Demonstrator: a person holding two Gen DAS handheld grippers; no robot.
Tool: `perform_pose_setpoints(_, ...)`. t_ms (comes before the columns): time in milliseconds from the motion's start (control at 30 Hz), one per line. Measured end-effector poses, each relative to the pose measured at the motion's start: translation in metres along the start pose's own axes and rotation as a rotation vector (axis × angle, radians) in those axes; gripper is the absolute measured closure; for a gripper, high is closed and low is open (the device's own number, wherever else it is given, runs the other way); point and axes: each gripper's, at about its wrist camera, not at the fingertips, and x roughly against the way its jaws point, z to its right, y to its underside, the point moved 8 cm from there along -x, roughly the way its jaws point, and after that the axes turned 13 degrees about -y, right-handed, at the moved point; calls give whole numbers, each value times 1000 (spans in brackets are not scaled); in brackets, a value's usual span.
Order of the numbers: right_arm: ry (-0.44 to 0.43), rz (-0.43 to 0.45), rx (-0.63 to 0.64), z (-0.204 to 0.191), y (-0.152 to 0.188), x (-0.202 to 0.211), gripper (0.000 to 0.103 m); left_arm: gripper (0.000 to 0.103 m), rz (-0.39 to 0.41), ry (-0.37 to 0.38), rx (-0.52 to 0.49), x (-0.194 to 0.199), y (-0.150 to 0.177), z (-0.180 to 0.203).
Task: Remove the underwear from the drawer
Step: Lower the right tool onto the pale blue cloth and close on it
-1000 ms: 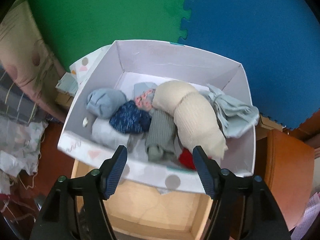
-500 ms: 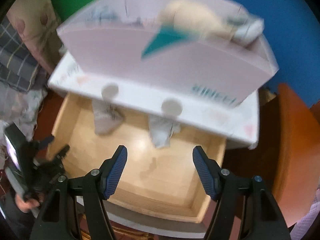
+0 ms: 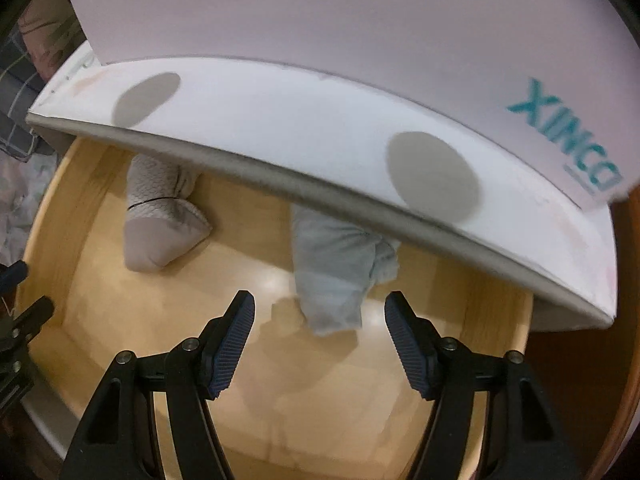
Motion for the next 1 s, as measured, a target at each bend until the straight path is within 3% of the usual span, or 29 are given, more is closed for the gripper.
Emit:
perform_pose_setpoints(400, 70, -72, 24, 9, -2, -40, 40, 47, -10, 7, 1, -1, 2, 1)
perform_pose_setpoints(500, 60, -90, 17, 12, -2, -48, 45, 47, -12, 7, 0, -2, 2, 1)
perform_pose_setpoints(667, 36, -114, -3, 12, 0, -50, 67, 47, -16, 8, 2, -2, 2, 1)
perform_pose_setpoints(1000, -13, -233, -67, 12, 32, -38, 76, 47, -16, 7, 2, -2, 2, 1)
